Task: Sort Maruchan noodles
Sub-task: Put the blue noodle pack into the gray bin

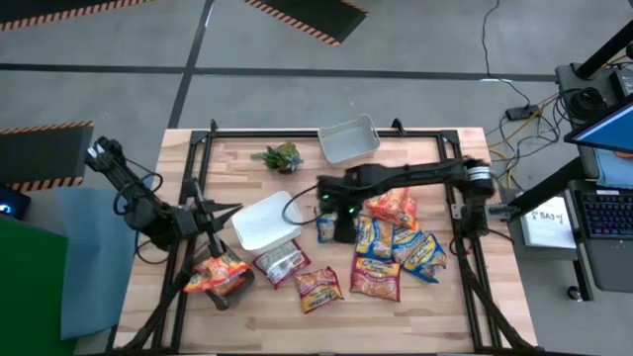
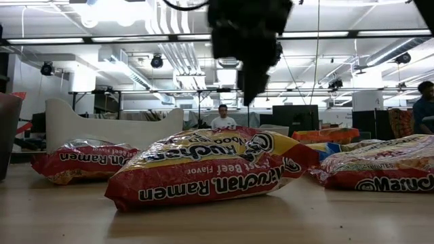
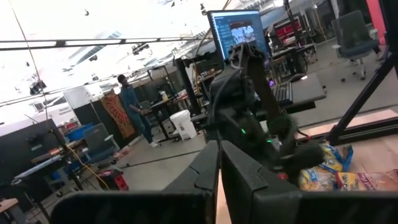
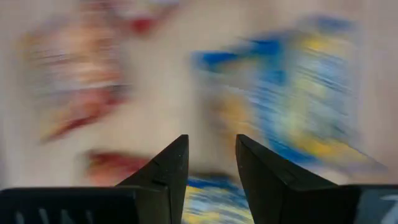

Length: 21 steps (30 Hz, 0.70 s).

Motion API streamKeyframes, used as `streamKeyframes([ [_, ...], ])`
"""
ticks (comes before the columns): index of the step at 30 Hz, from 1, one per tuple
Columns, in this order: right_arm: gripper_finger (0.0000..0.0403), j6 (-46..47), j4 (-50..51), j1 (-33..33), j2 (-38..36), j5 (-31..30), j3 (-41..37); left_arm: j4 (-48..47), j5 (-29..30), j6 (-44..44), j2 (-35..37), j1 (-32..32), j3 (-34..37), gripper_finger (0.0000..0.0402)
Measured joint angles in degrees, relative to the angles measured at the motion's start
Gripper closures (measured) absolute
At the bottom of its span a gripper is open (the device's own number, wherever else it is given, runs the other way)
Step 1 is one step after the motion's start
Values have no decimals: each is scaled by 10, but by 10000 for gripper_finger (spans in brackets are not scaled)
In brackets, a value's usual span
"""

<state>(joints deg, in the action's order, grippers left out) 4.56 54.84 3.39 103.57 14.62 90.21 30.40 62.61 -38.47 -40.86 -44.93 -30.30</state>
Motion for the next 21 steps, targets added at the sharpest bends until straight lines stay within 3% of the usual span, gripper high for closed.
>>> streamKeyframes([
  [4,279,153,-25,8,-83,-213,-103,0,0,1,-7,0,0,402],
  [6,272,266,-27,10,-114,-282,-143,0,0,2,-9,0,0,402],
  [8,265,337,-28,13,-140,-297,-178,1,0,2,-10,0,0,402],
  [11,255,367,-45,15,-162,-310,-214,2,0,2,-10,0,0,402],
  [21,250,381,-67,15,-169,-326,-235,6,0,11,-14,2,-8,402],
])
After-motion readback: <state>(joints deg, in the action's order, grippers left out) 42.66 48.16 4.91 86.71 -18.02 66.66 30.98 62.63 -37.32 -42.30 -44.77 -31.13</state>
